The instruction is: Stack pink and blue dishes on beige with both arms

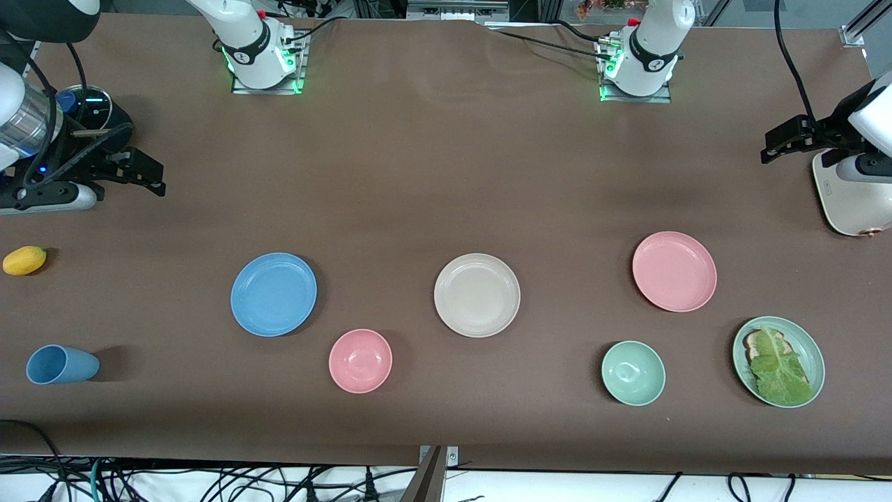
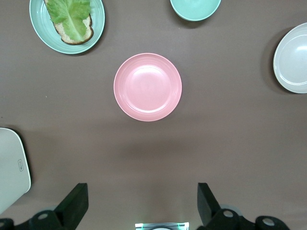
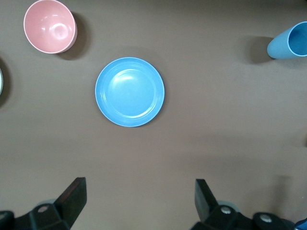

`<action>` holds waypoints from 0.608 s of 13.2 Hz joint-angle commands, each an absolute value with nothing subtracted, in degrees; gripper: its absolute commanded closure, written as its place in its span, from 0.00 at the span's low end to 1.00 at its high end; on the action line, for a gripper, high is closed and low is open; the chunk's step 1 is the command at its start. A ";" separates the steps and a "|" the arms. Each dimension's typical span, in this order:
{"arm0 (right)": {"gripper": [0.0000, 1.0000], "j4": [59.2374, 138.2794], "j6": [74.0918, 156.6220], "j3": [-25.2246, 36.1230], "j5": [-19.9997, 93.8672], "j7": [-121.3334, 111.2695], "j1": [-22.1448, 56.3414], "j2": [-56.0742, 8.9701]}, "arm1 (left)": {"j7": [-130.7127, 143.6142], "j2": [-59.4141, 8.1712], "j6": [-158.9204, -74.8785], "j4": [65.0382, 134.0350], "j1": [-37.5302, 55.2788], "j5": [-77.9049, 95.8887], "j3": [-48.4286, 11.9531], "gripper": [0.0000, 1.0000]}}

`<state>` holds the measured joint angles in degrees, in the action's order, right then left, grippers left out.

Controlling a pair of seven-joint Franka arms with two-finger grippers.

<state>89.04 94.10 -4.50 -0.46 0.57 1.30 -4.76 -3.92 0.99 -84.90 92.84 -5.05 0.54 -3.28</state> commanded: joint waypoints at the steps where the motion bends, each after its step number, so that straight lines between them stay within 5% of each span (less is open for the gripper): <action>1: 0.00 87.98 95.35 -4.75 0.09 0.35 1.67 -4.75 | -4.31 0.18 -84.37 91.23 -4.83 -0.62 -3.52 0.00; 8: 0.00 87.71 95.45 -4.75 -0.09 0.44 2.28 -4.75 | -4.31 0.18 -84.37 91.23 -4.83 -0.62 -3.52 0.00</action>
